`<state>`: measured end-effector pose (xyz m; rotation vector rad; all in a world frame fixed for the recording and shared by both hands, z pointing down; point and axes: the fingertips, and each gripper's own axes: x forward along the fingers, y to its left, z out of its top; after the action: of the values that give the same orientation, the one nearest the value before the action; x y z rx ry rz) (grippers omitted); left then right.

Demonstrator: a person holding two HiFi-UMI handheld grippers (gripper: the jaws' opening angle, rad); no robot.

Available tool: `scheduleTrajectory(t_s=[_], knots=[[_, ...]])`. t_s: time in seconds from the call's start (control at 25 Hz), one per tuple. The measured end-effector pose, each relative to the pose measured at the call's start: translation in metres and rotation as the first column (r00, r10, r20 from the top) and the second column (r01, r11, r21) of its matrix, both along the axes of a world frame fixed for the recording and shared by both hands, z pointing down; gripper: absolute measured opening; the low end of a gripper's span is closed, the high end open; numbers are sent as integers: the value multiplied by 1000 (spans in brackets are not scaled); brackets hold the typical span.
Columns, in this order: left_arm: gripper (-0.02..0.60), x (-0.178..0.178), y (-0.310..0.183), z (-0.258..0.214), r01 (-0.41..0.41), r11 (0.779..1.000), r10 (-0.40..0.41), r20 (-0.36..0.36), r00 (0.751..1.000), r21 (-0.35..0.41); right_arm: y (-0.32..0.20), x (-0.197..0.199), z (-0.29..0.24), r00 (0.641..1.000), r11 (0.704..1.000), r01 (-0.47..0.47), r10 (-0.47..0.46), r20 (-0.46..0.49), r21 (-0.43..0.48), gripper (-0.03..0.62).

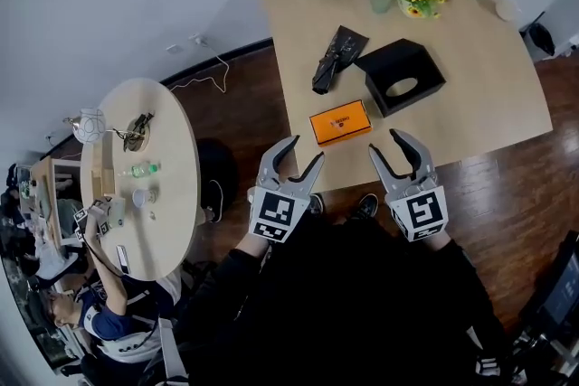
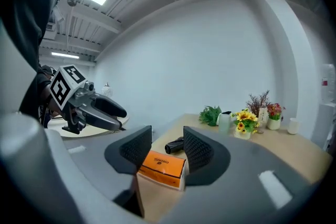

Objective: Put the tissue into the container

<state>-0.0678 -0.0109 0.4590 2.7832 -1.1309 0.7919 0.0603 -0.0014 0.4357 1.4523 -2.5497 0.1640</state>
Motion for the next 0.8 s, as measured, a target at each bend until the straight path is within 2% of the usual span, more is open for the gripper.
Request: scheduleTrajectory(t_s=[0.24,0.44,0.6,0.8], knots=[[274,-7,-33,51,18,996,-19,-4,1000,-92,-35,-12,57,998,992,9,-17,-63,-125,233],[339,-8,-41,101,-24,980,27,10,1000,-196,-50,-22,108,985,969,20,-62,-161,-248,289],[360,-9,-40,137,-47,958,64,50,997,-282,-57,-27,139,969,948,25,-100,-225,-317,347],[360,-5,-39,166,-38,946,73,97,993,-321,-61,-28,174,950,923,2,-122,-288,-384,365]])
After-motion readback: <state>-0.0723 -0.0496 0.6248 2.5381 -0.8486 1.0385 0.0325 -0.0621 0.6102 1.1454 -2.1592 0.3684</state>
